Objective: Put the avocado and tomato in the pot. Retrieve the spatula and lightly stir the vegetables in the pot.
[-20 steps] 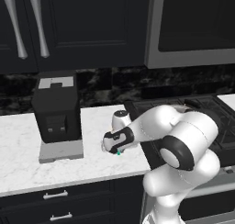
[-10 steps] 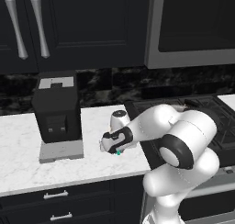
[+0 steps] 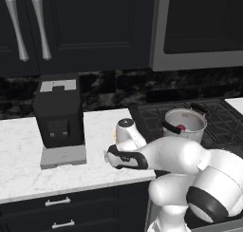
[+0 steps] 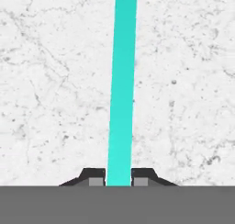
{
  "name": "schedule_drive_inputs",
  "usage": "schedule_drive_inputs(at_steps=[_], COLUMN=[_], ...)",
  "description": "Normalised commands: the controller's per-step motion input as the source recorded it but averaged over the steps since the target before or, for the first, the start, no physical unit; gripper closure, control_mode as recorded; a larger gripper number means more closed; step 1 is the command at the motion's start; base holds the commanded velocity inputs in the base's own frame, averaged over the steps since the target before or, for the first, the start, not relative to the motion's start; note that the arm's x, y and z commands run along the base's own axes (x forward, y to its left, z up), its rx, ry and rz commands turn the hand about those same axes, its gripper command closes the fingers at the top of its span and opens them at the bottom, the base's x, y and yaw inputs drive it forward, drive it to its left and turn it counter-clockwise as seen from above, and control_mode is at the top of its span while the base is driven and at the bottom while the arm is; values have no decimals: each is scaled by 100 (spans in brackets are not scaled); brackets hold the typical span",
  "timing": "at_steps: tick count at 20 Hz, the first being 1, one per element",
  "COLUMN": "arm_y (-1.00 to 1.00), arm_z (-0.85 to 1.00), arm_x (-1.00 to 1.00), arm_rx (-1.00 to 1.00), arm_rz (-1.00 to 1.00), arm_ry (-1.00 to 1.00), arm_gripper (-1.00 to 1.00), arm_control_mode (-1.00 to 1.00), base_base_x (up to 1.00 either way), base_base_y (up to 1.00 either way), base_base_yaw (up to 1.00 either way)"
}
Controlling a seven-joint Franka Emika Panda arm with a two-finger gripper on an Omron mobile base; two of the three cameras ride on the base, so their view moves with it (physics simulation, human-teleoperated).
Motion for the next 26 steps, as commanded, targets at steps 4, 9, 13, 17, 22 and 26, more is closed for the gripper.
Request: schedule_drive_inputs(at_steps=[4, 9, 13, 17, 22, 26], arm_y=[0, 0, 0, 0, 0, 0], arm_z=[71, 89, 90, 96, 100, 86], arm_x=[-59, -64, -70, -66, -53, -59], arm_rx=[11, 22, 28, 36, 38, 35], arm_rz=[-2, -5, -10, -11, -7, -14], arm_ry=[-14, -5, 0, 0, 2, 10], arm_gripper=[100, 100, 100, 100, 100, 100], arm_control_mode=[-100, -100, -100, -100, -100, -100], base_base_x=[0, 0, 0, 0, 0, 0], base_base_y=[0, 0, 0, 0, 0, 0], base_base_yaw=[0, 0, 0, 0, 0, 0])
